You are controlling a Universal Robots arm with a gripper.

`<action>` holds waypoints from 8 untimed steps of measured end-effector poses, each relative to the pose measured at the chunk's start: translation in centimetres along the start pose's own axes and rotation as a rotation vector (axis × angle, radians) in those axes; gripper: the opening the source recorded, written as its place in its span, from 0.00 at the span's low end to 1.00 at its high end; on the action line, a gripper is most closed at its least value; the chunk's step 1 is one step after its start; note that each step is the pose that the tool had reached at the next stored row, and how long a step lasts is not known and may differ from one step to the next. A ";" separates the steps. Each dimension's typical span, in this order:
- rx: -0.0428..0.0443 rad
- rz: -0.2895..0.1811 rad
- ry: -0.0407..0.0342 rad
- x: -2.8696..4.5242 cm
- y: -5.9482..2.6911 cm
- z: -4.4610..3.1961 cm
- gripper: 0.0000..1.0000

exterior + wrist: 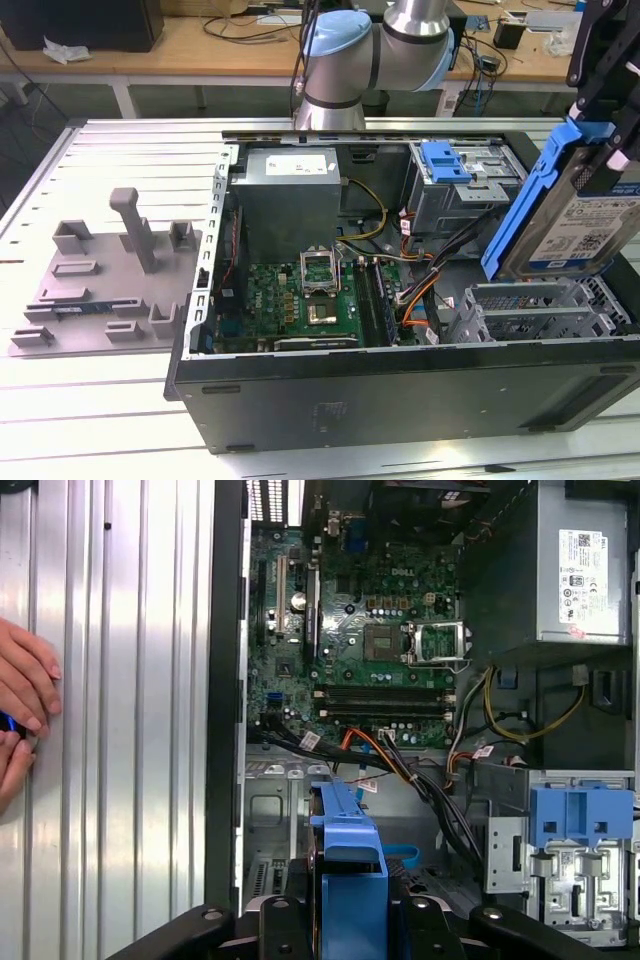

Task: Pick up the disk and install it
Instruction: 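Insert the disk into the insertion slot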

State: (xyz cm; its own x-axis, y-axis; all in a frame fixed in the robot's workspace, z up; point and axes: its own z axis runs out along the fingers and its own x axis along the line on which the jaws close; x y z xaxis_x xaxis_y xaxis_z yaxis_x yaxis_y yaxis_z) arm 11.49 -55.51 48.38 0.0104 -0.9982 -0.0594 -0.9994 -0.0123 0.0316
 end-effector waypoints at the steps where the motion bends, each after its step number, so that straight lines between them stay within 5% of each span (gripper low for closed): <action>1: 0.0000 0.000 0.0000 0.03 0.00 0.00 0.37; 8: 0.0001 0.001 0.0001 0.27 0.00 0.06 0.37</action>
State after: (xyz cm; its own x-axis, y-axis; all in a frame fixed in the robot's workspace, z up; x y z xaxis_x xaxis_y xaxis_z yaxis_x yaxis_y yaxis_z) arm 11.49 -55.78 48.30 0.0096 -0.9982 -0.0592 -0.9994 -0.0115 0.0316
